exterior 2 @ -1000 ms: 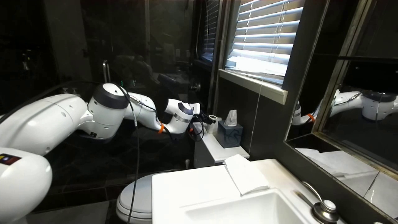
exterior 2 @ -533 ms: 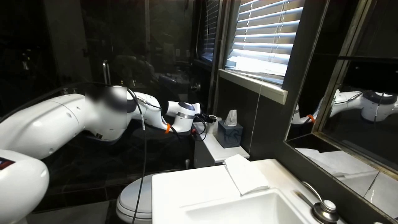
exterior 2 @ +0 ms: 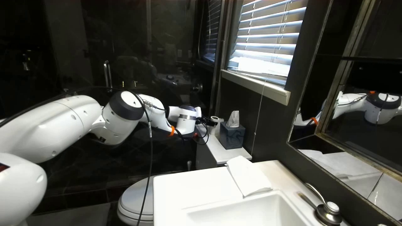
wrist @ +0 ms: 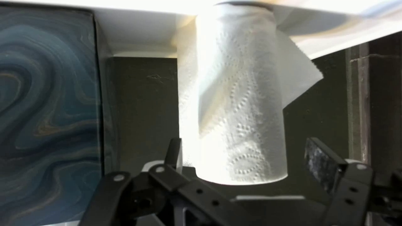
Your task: Pick up the roll of tissue and hang it on the black tissue rack
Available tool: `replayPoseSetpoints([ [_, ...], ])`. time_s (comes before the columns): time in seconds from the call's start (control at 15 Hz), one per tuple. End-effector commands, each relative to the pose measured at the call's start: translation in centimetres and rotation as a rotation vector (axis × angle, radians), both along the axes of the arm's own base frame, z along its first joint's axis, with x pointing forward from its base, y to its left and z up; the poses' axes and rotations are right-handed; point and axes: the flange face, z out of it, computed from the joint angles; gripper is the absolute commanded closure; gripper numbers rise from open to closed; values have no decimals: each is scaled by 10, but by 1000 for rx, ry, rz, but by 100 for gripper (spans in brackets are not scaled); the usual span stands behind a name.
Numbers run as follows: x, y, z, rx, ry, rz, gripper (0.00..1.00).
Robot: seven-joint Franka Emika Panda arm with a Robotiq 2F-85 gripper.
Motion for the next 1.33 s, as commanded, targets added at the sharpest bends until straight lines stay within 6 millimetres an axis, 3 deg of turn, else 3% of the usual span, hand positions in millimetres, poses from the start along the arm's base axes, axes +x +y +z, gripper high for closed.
replayPoseSetpoints([
  [0.0, 2, -3, 2, -33, -48, -2, 0],
  [0.67, -3, -8, -14, -114, -61, 17, 0],
  [1.0, -4, -9, -18, -149, -71, 40, 21],
  [1.27, -4, -8, -22, -158, -71, 53, 21],
])
